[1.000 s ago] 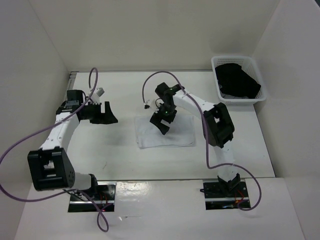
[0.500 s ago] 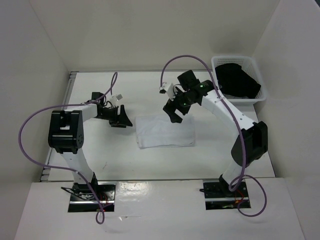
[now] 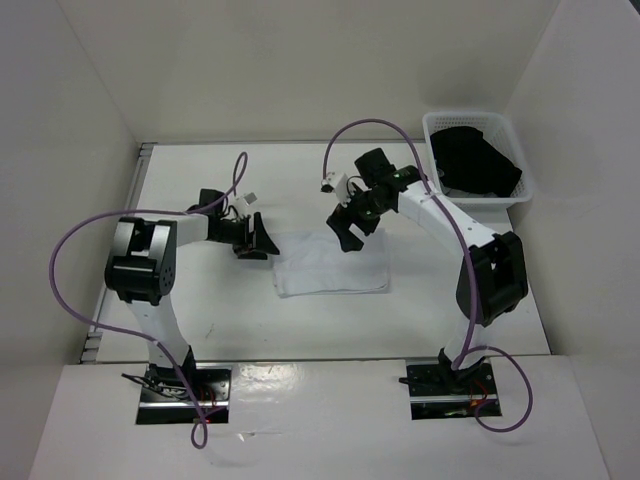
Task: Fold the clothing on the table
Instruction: Fold the skirt
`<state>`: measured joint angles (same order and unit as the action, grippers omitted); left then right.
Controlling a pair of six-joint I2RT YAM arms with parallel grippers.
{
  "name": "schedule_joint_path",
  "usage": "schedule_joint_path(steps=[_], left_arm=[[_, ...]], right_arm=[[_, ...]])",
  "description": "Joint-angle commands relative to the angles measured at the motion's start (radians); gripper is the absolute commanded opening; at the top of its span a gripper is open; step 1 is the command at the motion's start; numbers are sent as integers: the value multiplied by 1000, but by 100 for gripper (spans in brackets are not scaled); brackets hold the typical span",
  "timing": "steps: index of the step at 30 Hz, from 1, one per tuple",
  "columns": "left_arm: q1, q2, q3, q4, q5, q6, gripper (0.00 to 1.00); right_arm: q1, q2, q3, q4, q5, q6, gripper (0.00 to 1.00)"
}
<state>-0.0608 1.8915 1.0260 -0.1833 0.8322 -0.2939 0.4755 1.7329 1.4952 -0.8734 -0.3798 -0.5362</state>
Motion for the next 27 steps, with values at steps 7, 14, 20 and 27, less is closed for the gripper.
schedule_joint_path(steps=[7,14,20,27], left_arm=[[-53,135,22,96,-54,-125,64],[-53,165,3,133,-96,-174,10],[-31,202,3,111,-77,-174,0],[13,202,-6,122,-68,-192,0]], right_arm=[[6,-18,-3,53,-57,21,99],[6,-27,-12,62,-67,21,99],[-35,-27,-43,131,-14,62,99],[-291,59,-30,154,-238,214,96]])
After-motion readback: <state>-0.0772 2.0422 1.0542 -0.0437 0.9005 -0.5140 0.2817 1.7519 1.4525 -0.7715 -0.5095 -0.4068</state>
